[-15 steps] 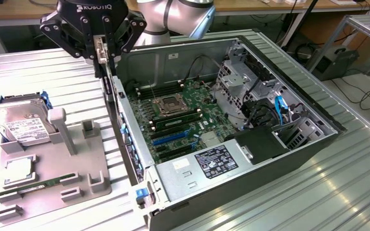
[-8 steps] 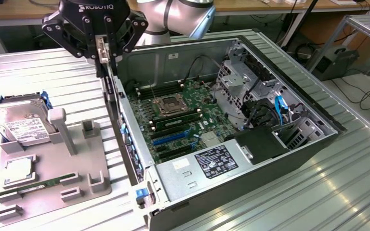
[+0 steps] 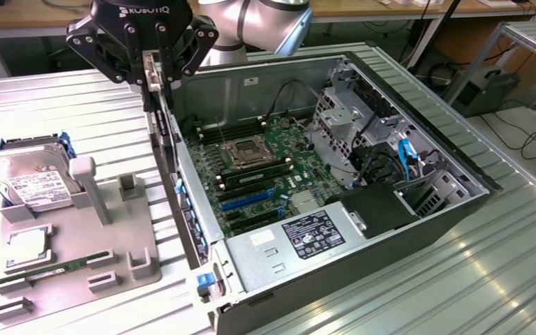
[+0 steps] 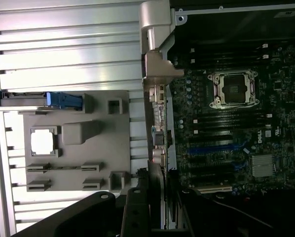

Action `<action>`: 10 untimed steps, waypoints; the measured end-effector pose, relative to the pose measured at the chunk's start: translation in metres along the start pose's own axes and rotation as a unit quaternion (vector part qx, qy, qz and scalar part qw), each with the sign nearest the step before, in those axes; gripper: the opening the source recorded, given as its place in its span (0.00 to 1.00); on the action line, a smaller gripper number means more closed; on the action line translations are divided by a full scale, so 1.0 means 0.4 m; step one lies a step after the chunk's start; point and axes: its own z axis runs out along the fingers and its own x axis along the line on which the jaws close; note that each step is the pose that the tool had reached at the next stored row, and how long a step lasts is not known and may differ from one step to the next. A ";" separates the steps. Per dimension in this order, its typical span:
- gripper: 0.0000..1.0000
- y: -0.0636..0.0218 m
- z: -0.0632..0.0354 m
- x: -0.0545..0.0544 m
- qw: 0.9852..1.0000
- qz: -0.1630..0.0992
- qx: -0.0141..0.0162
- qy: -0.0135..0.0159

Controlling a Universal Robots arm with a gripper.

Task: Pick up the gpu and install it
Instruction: 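Pick up the gpu and move the gpu toward the slot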

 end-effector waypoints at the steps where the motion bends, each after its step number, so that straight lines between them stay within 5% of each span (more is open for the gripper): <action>1: 0.27 0.000 0.000 -0.002 1.000 0.000 0.000 0.000; 10: 0.27 0.001 0.000 -0.014 1.000 0.000 0.000 0.000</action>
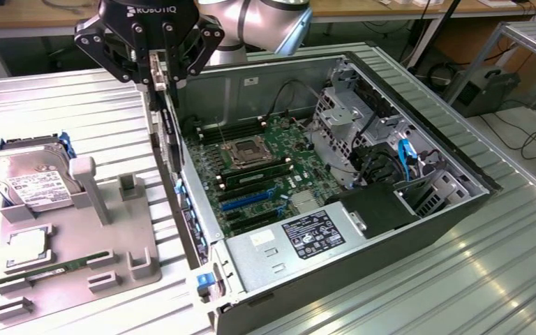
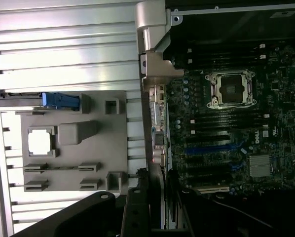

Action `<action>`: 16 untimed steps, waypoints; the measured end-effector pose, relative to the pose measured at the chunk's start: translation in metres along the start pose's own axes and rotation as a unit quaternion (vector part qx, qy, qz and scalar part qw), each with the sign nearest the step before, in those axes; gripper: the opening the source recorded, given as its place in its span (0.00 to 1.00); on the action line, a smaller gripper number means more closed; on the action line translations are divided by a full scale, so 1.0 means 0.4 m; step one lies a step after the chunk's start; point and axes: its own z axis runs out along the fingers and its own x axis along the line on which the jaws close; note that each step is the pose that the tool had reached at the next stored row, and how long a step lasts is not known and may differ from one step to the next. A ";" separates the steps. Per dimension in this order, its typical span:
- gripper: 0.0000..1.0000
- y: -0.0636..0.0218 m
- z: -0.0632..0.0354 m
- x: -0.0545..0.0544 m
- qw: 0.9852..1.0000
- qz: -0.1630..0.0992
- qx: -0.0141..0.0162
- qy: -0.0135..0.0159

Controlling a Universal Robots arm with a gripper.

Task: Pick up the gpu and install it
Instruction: 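Pick up the gpu and move the gpu toward the slot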

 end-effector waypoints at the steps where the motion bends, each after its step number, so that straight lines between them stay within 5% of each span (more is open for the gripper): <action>1: 0.27 0.000 0.000 -0.001 1.000 0.000 0.000 0.000; 16: 0.27 0.001 0.001 -0.019 1.000 0.000 0.000 0.000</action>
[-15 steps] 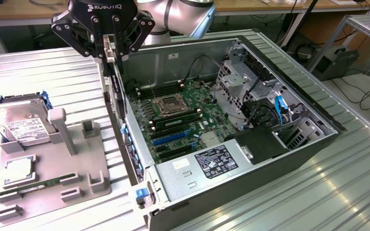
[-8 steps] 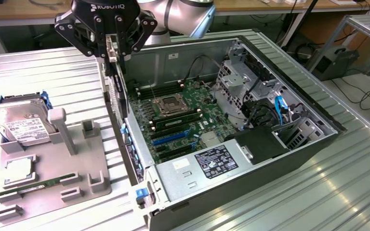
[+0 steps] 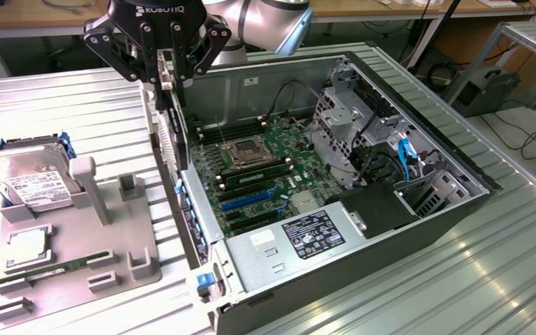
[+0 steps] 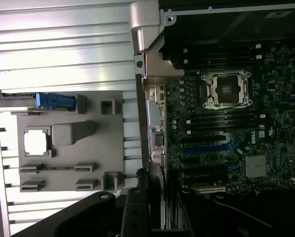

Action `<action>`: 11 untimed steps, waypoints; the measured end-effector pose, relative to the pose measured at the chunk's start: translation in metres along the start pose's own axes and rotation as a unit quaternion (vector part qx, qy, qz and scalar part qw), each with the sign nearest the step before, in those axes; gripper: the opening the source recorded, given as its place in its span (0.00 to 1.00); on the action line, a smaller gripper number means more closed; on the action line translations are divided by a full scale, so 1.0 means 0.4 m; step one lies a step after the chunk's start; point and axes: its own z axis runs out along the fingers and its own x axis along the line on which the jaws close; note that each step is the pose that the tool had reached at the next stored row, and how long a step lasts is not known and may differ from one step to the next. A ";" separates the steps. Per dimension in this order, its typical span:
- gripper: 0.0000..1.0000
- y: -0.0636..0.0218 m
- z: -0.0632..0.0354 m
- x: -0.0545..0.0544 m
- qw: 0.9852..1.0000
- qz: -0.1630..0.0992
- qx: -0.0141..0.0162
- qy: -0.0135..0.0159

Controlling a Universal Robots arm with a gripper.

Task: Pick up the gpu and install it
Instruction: 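Pick up the gpu and move the gpu toward the slot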

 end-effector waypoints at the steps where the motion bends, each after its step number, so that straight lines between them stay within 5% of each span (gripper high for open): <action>1: 0.27 0.000 0.000 -0.001 1.000 0.000 0.000 0.000; 11: 0.27 0.001 0.000 -0.011 1.000 0.000 0.000 0.000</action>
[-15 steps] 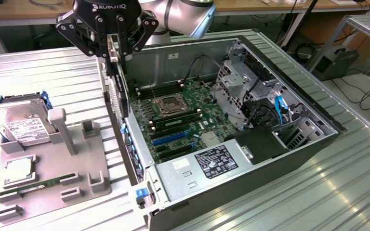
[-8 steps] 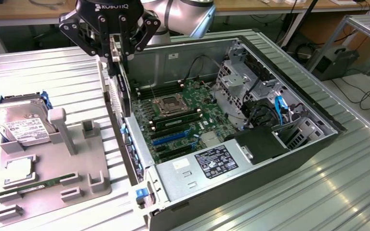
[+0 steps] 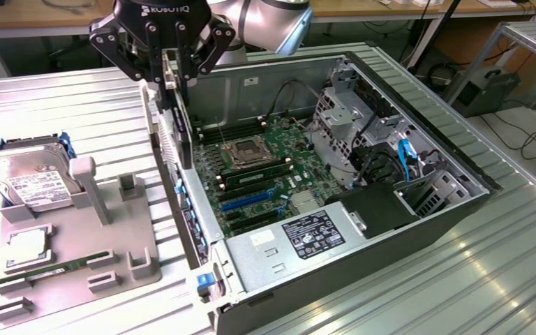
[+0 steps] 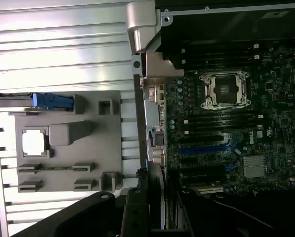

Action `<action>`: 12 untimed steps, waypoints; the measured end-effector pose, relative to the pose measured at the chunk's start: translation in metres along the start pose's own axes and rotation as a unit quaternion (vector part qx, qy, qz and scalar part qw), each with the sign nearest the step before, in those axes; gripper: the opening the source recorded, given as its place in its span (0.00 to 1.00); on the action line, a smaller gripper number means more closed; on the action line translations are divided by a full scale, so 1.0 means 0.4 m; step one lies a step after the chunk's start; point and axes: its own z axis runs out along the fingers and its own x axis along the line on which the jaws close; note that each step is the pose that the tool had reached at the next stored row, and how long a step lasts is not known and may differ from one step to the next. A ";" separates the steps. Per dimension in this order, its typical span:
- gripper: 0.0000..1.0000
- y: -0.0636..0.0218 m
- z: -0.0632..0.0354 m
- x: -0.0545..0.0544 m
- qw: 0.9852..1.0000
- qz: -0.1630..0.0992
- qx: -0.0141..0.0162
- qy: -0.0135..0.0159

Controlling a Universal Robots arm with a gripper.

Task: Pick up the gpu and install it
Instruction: 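Pick up the gpu and move the gpu toward the slot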

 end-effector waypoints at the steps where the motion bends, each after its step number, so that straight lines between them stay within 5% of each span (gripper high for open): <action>1: 0.27 0.000 0.000 -0.001 1.000 0.000 0.000 0.000; 12: 0.27 0.001 0.000 -0.011 1.000 0.000 0.000 0.000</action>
